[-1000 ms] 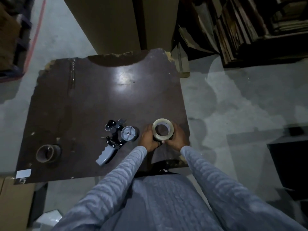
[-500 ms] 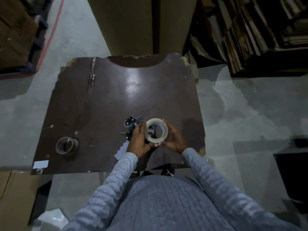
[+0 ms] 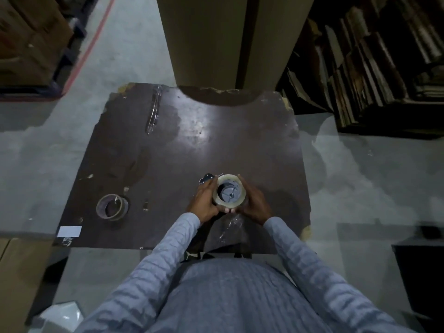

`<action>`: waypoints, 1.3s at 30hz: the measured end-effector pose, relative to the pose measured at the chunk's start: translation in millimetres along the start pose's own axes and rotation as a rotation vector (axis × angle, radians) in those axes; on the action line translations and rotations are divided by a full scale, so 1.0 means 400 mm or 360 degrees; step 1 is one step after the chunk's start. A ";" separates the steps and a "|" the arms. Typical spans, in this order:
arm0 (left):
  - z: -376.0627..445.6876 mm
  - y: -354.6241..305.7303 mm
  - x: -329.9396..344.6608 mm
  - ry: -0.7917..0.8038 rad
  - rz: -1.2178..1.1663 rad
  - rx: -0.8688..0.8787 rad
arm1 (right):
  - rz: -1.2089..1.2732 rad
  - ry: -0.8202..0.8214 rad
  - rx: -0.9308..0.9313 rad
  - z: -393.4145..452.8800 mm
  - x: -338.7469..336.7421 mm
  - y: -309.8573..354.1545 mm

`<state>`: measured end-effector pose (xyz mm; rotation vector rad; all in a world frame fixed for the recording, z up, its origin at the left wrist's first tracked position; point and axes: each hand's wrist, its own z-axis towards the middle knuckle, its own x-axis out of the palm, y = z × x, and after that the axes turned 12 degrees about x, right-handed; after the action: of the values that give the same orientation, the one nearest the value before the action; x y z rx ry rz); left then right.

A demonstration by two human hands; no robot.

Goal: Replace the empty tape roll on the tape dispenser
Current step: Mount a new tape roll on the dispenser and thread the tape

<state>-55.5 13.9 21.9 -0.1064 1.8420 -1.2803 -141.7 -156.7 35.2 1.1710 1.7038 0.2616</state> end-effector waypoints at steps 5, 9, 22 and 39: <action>0.015 -0.006 0.013 0.0079 -0.0040 -0.0013 | -0.0006 -0.0031 0.0060 -0.004 -0.003 -0.009; 0.024 -0.010 0.019 0.0128 0.0005 -0.0036 | -0.0008 -0.0018 0.0136 0.000 0.004 -0.007; 0.028 -0.004 0.024 0.0198 0.0065 -0.0070 | -0.0026 0.0003 0.0192 0.010 0.013 -0.013; 0.048 -0.011 0.005 0.0269 0.0068 -0.0006 | -0.0109 0.0133 0.0227 0.025 -0.010 -0.014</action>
<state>-45.3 -2.9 22.3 0.0403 1.9792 -1.2893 -136.5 -166.2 29.4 1.2171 1.8568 0.1506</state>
